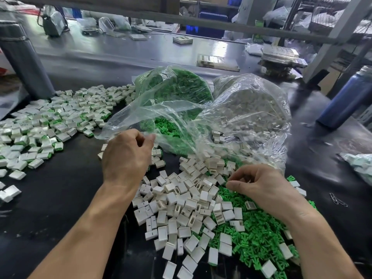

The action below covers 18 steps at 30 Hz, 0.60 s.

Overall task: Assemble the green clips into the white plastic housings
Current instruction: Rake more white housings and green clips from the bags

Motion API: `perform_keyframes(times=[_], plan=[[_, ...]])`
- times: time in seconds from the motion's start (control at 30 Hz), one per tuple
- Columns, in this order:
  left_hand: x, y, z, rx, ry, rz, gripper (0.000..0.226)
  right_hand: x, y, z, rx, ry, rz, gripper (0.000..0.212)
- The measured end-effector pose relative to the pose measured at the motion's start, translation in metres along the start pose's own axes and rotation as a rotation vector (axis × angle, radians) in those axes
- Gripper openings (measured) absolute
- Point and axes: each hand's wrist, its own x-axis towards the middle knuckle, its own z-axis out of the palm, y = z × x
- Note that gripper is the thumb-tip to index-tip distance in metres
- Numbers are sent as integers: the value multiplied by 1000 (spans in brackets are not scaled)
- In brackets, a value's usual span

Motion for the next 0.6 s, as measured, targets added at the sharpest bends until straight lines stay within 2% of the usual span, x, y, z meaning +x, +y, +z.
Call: perform_keyframes(times=[0.1, 0.27, 0.43, 0.6], plan=[[-7, 8, 1, -115, -67, 66, 39, -3, 1, -3, -20, -104, 9, 11], [-23, 20, 14, -96, -370, 153, 9, -2, 1, -1, -176, -86, -27, 15], [-28, 24, 21, 33, -500, 182, 26, -3, 0, 1, -231, -81, -61, 12], [-26, 20, 26, 89, -496, 207, 30, -2, 0, 3, -267, -69, -51, 9]])
